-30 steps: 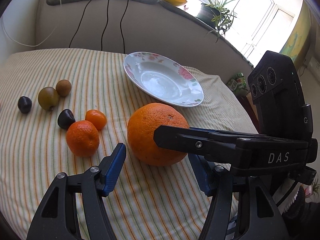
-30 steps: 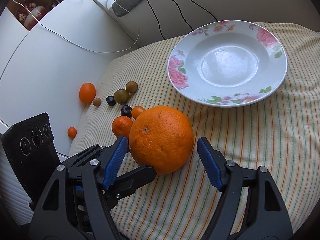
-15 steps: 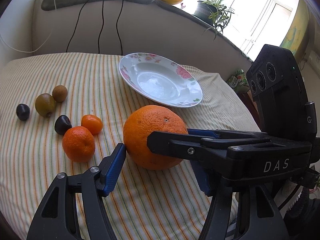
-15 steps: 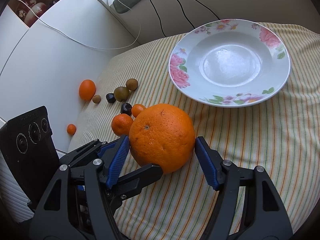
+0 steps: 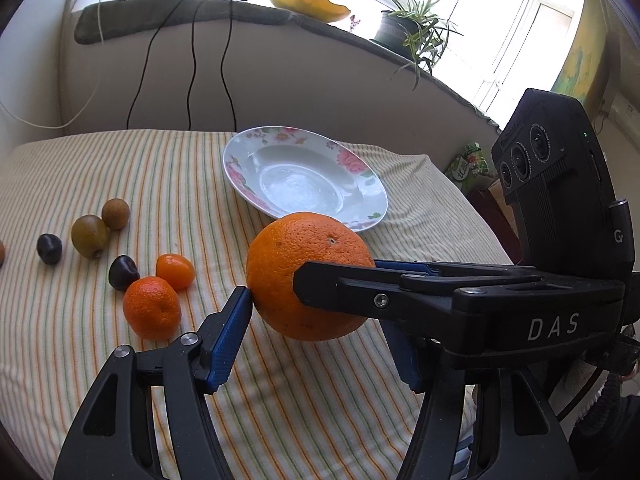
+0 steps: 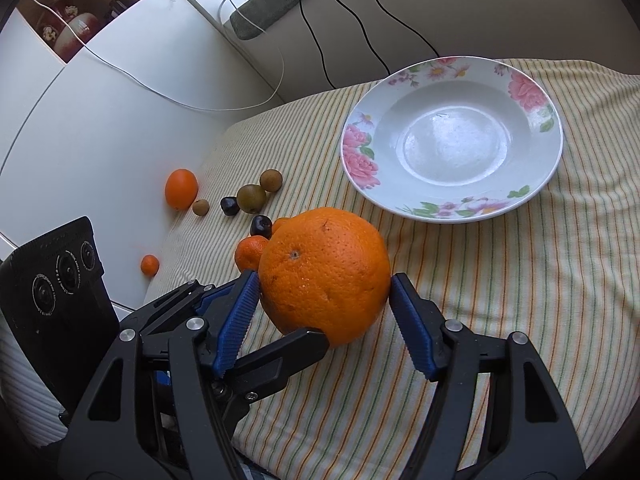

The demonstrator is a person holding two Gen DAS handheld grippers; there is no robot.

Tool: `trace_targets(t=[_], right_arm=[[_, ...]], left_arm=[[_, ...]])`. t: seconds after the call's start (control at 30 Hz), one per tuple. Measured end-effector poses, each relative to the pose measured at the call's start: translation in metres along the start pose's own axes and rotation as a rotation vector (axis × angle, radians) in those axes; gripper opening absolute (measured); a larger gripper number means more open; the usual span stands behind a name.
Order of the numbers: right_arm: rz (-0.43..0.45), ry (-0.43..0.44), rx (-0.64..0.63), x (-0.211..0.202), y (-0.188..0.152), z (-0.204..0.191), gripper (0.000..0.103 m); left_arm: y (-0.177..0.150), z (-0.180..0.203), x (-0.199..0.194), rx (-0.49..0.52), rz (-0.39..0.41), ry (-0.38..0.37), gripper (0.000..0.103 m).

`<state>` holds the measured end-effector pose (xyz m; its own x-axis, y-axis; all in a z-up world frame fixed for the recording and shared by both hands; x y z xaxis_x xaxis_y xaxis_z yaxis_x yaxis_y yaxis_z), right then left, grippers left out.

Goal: Organize fruits
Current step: 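Lift the large orange with the right tool and lower it onto the plate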

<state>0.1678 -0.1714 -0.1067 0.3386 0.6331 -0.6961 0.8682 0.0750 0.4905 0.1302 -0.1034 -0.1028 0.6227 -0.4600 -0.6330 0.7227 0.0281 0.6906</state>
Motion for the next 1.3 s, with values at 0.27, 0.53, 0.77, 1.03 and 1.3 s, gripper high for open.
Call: trace_targets(t=[0.27,0.53,0.77,1.03,1.3], right_arm=[[0.038,-0.008,-0.001,-0.015,0.019,0.004,0.07],[0.078,-0.029,-0.003,-0.023,0.05,0.017,0.07],[0.088,-0.05,0.013,-0.016,0.077,0.036,0.07],[0.084,-0.06,0.047,-0.001,0.101,0.065,0.07],[0.063,-0.066,0.096,0.017,0.11,0.087,0.07]], left_arm=[[0.023,0.006,0.008,0.014,0.026,-0.01,0.063],[0.052,0.01,0.029,0.041,0.04,-0.006,0.065],[0.072,0.006,0.054,0.038,0.035,-0.012,0.065],[0.088,-0.003,0.087,0.021,0.014,-0.015,0.065],[0.091,-0.009,0.111,0.014,-0.027,-0.01,0.065]])
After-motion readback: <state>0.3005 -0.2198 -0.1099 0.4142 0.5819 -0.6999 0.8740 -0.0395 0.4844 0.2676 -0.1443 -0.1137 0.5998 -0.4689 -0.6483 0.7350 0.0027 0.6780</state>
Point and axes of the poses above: each gripper's, at about its wrist camera, not at the fingertips, and x roughly the way its jaws point, z to its right, y to its top, the point moved 7 cm from there along x, roughly the way its jaws point, and after that the axes turned 2 degrees about z, right-handed, at the moved point
